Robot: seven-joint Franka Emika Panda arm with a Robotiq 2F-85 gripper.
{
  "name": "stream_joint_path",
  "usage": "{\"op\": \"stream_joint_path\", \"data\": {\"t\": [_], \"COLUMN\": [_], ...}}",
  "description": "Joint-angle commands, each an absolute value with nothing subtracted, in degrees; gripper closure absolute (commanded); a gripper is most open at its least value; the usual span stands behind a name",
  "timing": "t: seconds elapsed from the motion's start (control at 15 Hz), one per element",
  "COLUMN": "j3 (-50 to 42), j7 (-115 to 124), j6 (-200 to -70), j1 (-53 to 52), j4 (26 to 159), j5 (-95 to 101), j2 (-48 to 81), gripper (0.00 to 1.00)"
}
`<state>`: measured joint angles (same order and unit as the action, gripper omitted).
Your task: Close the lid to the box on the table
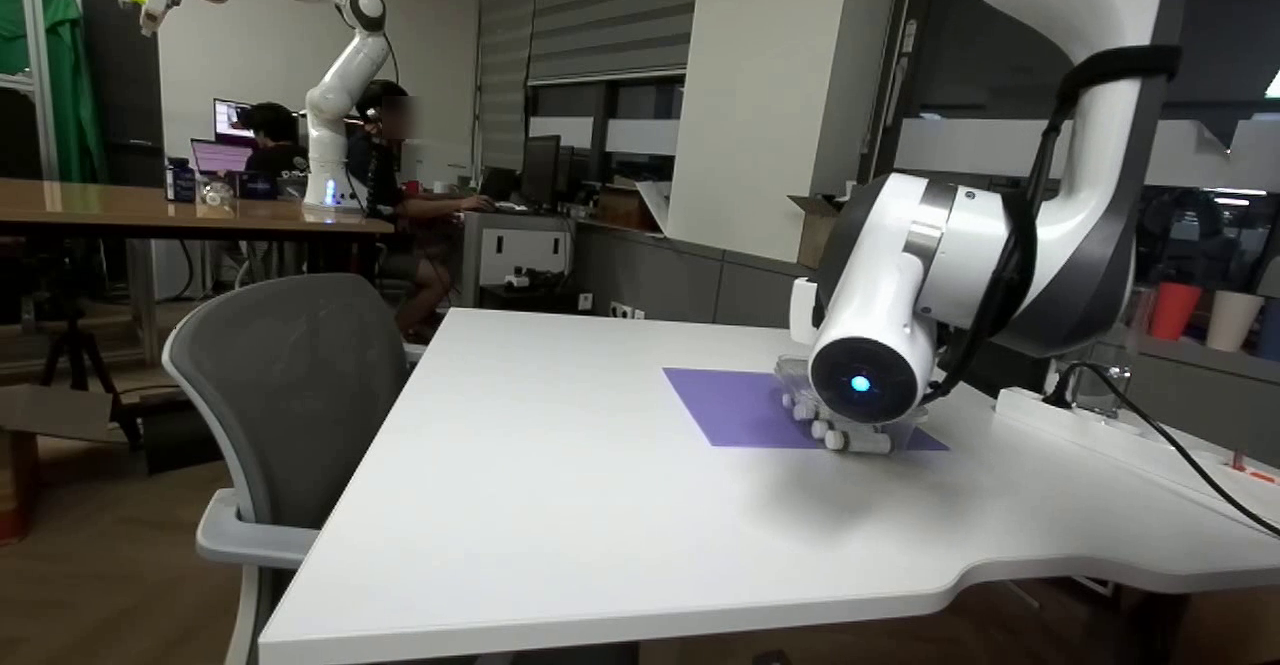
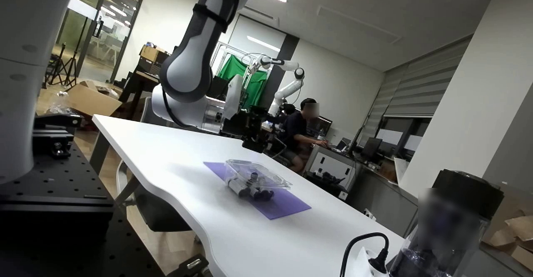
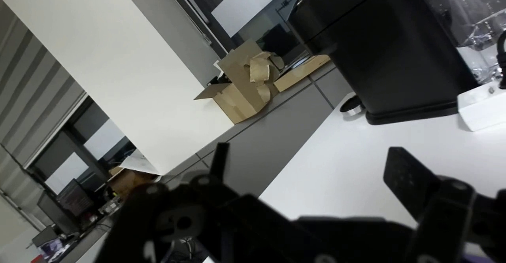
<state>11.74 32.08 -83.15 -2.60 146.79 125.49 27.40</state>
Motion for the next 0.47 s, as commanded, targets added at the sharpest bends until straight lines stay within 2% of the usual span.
{"op": "stream_joint_path", "data": {"t": [0.0, 0.07, 0.4], "j3": [10.79, 10.69, 10.22], "j7": [29.97, 31.67, 30.3], "j6": [-93.81, -88.14, -93.04], "j1": [0.05, -1.96, -0.96], "j4": [149.39, 146.97, 147.73], "j5": [126.88, 125.54, 125.72], "j2": [21.37, 26.23, 23.23], "gripper": [0.0, 0.0, 0.0]}}
